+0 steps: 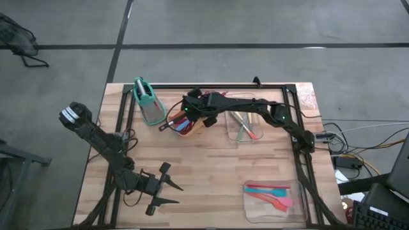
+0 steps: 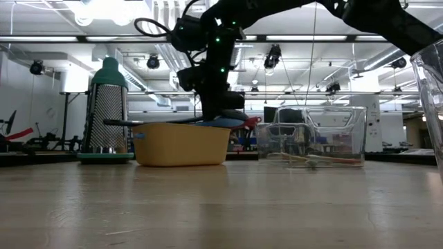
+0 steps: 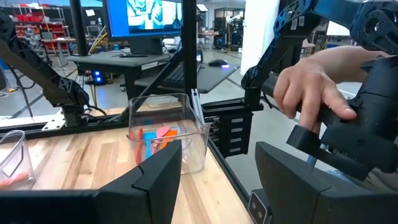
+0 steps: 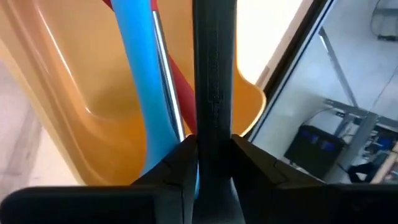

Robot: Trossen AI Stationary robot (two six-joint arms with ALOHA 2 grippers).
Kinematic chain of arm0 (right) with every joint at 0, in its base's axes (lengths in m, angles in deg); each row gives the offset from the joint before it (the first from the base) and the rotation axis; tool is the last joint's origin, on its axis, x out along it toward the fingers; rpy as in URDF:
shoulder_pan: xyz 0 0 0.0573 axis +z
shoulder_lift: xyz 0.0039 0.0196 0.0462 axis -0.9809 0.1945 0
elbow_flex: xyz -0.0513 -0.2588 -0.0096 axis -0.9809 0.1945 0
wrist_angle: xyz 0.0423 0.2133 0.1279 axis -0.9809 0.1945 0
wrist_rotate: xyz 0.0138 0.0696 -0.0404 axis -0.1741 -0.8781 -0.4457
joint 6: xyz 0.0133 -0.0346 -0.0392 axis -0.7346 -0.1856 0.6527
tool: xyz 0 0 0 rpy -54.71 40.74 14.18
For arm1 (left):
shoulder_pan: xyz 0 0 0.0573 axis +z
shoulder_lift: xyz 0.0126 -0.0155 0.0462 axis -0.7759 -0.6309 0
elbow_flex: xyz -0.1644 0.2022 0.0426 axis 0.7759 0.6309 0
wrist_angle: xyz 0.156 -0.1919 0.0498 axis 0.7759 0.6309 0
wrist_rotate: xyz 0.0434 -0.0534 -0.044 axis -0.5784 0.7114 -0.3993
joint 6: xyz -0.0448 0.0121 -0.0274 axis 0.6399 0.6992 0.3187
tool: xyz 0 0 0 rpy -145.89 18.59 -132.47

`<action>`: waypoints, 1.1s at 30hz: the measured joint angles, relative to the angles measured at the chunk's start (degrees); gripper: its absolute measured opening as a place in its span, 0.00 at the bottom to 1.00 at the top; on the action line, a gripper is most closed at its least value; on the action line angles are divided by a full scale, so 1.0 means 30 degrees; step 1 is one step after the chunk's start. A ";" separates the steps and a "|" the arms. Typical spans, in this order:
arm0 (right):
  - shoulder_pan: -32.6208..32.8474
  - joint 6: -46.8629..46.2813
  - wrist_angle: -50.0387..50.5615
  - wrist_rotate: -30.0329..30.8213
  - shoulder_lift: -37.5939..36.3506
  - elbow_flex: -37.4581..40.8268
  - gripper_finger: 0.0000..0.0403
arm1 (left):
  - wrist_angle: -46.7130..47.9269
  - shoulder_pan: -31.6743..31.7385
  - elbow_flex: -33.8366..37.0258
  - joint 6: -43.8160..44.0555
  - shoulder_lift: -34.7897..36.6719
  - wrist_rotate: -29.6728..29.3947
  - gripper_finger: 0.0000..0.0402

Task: Pick & Place Kitchen Items
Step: Put the black slotted spoon into the orange bin, then return to Home Position

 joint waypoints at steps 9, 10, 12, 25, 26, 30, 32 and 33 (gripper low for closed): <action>0.0016 -0.0590 0.0691 -0.0566 0.0000 0.0080 0.34 | -0.0007 0.0004 0.0007 -0.0007 0.0000 -0.0004 0.53; 0.0033 -0.0580 0.0734 -0.0563 0.0000 0.0080 0.35 | -0.0007 0.0006 0.0007 -0.0006 0.0000 -0.0004 0.53; 0.0070 -0.0535 0.0752 -0.0524 0.0000 0.0080 0.37 | -0.0007 0.0006 0.0007 -0.0001 0.0000 -0.0004 0.52; 0.0621 -0.1528 0.3579 -0.0275 -0.0076 -0.1780 0.51 | -0.0009 0.0007 0.0015 -0.0051 0.0002 -0.0019 0.53; 0.0641 -0.1777 0.3950 -0.0271 -0.0102 -0.2043 0.52 | -0.0007 0.0007 0.0015 -0.0054 0.0000 -0.0019 0.53; 0.0681 -0.2681 0.5560 -0.0274 -0.0107 -0.3009 0.54 | -0.0008 0.0007 0.0015 -0.0043 0.0000 -0.0019 0.53; 0.0730 -0.3188 0.6257 -0.0278 -0.0109 -0.3439 0.55 | -0.0010 0.0007 0.0015 -0.0040 0.0000 -0.0019 0.52; 0.0791 -0.3466 0.6495 -0.0314 -0.0156 -0.3503 0.56 | -0.0008 0.0007 0.0015 -0.0039 0.0000 -0.0019 0.52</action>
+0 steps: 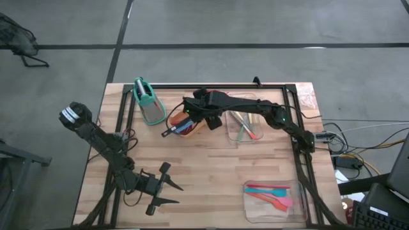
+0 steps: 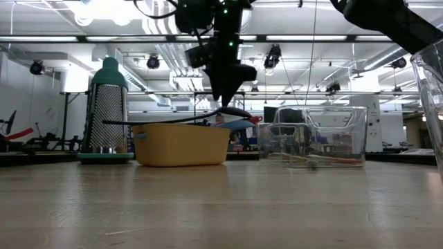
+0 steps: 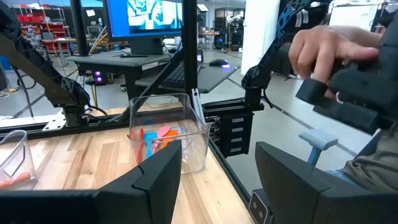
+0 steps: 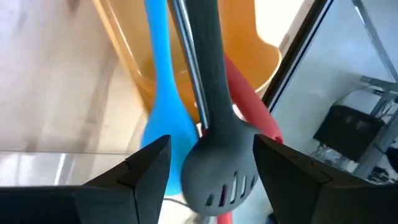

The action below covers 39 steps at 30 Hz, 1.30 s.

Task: Pick & Place Kitchen Items
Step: Return to Home Position

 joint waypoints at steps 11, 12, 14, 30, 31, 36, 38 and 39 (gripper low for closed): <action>-0.0038 -0.5471 0.0920 -0.7594 -0.2241 0.0130 0.47 | 0.0224 0.0003 0.0000 -0.1618 0.0007 -0.0123 0.52; -0.0064 -0.5820 0.0931 -0.8560 -0.2584 0.0130 0.43 | 0.0369 0.0024 0.0001 -0.1569 0.0007 -0.0418 0.52; -0.0069 -0.6399 0.0923 -1.0205 -0.3159 0.0152 0.33 | 0.0417 0.0093 0.0007 -0.1022 0.0007 -0.1341 0.52; 0.2779 -0.8414 -0.7695 -1.1318 -1.1086 0.8945 0.02 | 0.0554 0.1106 0.0023 -0.0559 0.0015 -0.2658 0.14; 0.3105 -0.8548 -0.8880 -1.0987 -1.1880 1.0311 0.02 | 0.0554 0.1283 0.0036 -0.0613 0.0015 -0.2652 0.08; 0.4712 -0.9455 -1.5363 -1.0477 -1.5646 1.7429 0.02 | 0.0554 0.3017 0.0319 -0.0550 0.0015 -0.2061 0.02; 0.5369 -0.9864 -1.8159 -1.0427 -1.7047 2.0246 0.02 | 0.0560 0.4044 0.0560 -0.0428 0.0015 -0.1038 0.02; 0.5684 -0.9934 -1.9455 -1.0403 -1.7717 2.1580 0.02 | 0.0495 0.4570 0.0700 -0.0434 0.0015 -0.0391 0.01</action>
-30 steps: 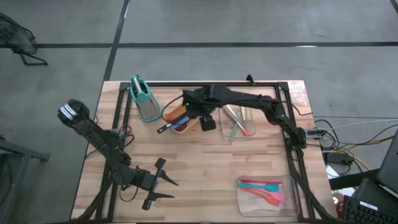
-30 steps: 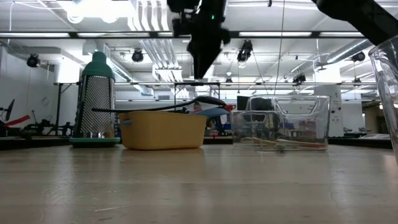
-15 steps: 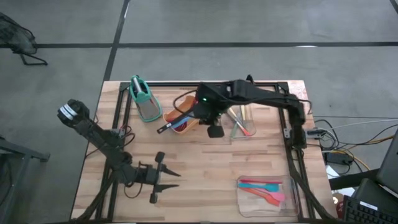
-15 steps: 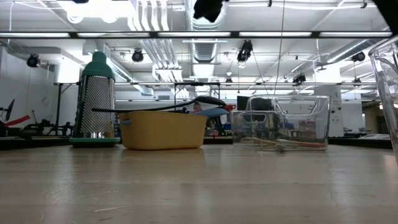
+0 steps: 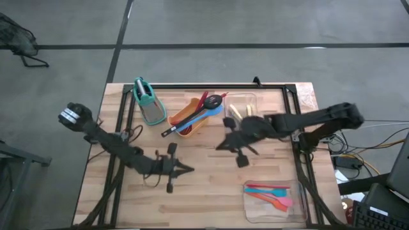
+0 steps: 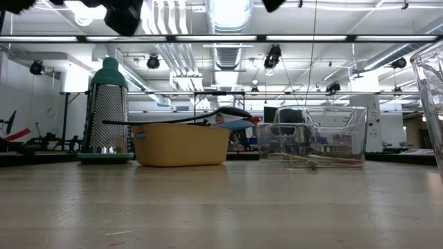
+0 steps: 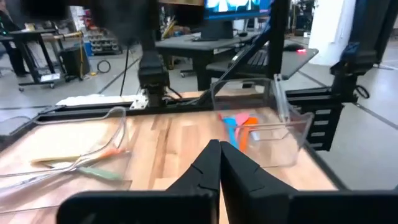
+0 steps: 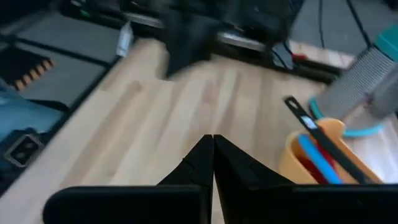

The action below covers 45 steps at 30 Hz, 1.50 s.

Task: Pick & Place Kitchen Items
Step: Return to Home Position

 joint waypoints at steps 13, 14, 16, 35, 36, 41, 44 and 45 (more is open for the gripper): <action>0.2890 -0.2925 -0.5840 0.4154 -1.0690 1.2276 0.02 | -0.1004 0.2227 0.2996 -0.0853 0.4235 0.0967 0.01; 0.2966 -0.3129 -0.6005 0.4289 -1.1684 1.2842 0.02 | -0.1016 0.2234 0.3436 -0.0839 0.4882 0.0961 0.01; 0.3116 -0.3412 -0.6359 0.4495 -1.3450 1.4052 0.02 | -0.1006 0.2234 0.4515 -0.0735 0.6178 0.0914 0.01; 0.3165 -0.2476 -0.7160 0.4330 -2.2833 1.9508 0.02 | -0.1189 0.2242 1.0968 -0.0155 1.4350 0.0686 0.03; 0.3165 -0.2363 -0.7157 0.4167 -2.3161 1.9648 0.02 | -0.1014 0.2241 1.1081 -0.0148 1.4654 0.0714 0.02; 0.3165 -0.1792 -0.6916 0.3388 -2.4626 2.0150 0.02 | 0.0197 0.2234 1.1081 -0.0159 1.5866 0.0818 0.01; 0.3165 -0.1546 -0.6381 0.3301 -2.5357 2.0231 0.02 | 0.0278 0.2234 1.1081 -0.0626 1.6487 0.0988 0.03; 0.3165 -0.1544 -0.6305 0.3306 -2.5577 2.0269 0.02 | 0.0264 0.2234 1.1082 -0.0734 1.6696 0.0988 0.03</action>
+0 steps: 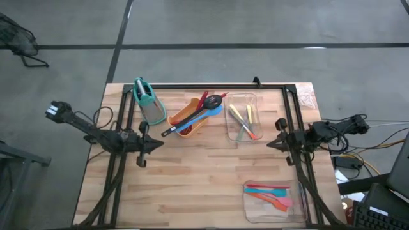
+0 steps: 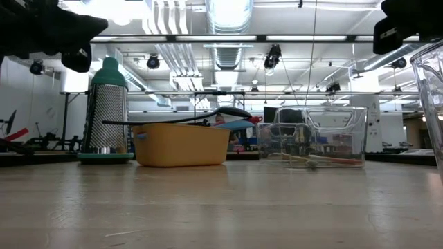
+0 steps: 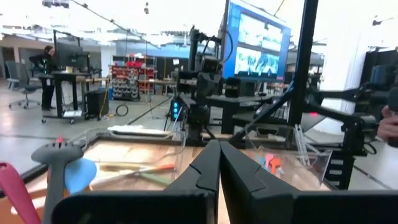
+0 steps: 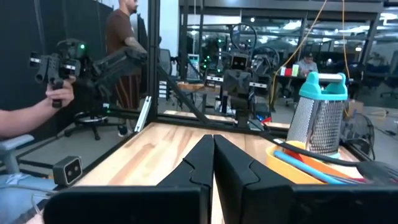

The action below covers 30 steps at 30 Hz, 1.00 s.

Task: Pick & Place Kitchen Items
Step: Return to Home Position

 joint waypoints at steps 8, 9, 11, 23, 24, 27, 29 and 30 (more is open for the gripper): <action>0.0000 0.0525 0.0184 -0.0015 -0.1190 0.0038 0.02 | 0.0299 -0.0007 0.0007 -0.0987 0.1333 0.0379 0.02; 0.0000 0.0657 0.0187 -0.0011 -0.1301 0.0028 0.02 | 0.0312 -0.0007 0.0013 -0.1094 0.1538 0.0379 0.01; 0.0000 0.0909 0.0184 -0.0009 -0.1393 0.0039 0.02 | 0.0579 -0.0028 0.0013 -0.1104 0.1886 0.0437 0.01; -0.0015 0.2058 0.0726 0.0007 -0.1393 0.0105 0.02 | 0.2090 -0.0015 0.0028 -0.1816 0.3882 0.0707 0.03; -0.0015 0.2093 0.0721 0.0015 -0.1393 0.0034 0.02 | 0.2090 -0.0015 0.0028 -0.1849 0.4062 0.0714 0.03; -0.0015 0.2150 0.0711 0.0015 -0.1393 -0.0228 0.02 | 0.2066 -0.0015 0.0035 -0.2361 0.4703 0.0714 0.01; -0.0015 0.2480 0.0743 0.0036 -0.1393 -0.0453 0.02 | 0.2445 -0.0015 0.0035 -0.3357 0.5080 0.0598 0.01; -0.0015 0.2728 0.0787 0.0116 -0.1393 -0.0540 0.02 | 0.2941 -0.0015 0.0035 -0.3884 0.5194 0.0407 0.02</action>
